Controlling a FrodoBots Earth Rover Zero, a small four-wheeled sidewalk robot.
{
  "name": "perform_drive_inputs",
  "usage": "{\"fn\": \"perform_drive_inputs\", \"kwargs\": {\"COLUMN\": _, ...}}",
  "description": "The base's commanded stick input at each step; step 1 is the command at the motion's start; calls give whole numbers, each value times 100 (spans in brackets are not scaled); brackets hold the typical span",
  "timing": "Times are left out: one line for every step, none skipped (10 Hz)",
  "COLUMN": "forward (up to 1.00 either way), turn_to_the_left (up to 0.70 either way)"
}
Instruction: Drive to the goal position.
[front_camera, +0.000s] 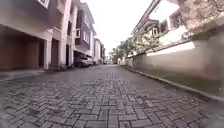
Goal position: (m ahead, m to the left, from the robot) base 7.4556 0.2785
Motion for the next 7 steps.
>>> {"fn": "perform_drive_inputs", "kwargs": {"forward": 69, "turn_to_the_left": 3}}
{"fn": "perform_drive_inputs", "kwargs": {"forward": 69, "turn_to_the_left": 3}}
{"fn": "perform_drive_inputs", "kwargs": {"forward": 69, "turn_to_the_left": 3}}
{"fn": "perform_drive_inputs", "kwargs": {"forward": 69, "turn_to_the_left": 3}}
{"fn": "perform_drive_inputs", "kwargs": {"forward": 69, "turn_to_the_left": 3}}
{"fn": "perform_drive_inputs", "kwargs": {"forward": 69, "turn_to_the_left": 3}}
{"fn": "perform_drive_inputs", "kwargs": {"forward": 69, "turn_to_the_left": 3}}
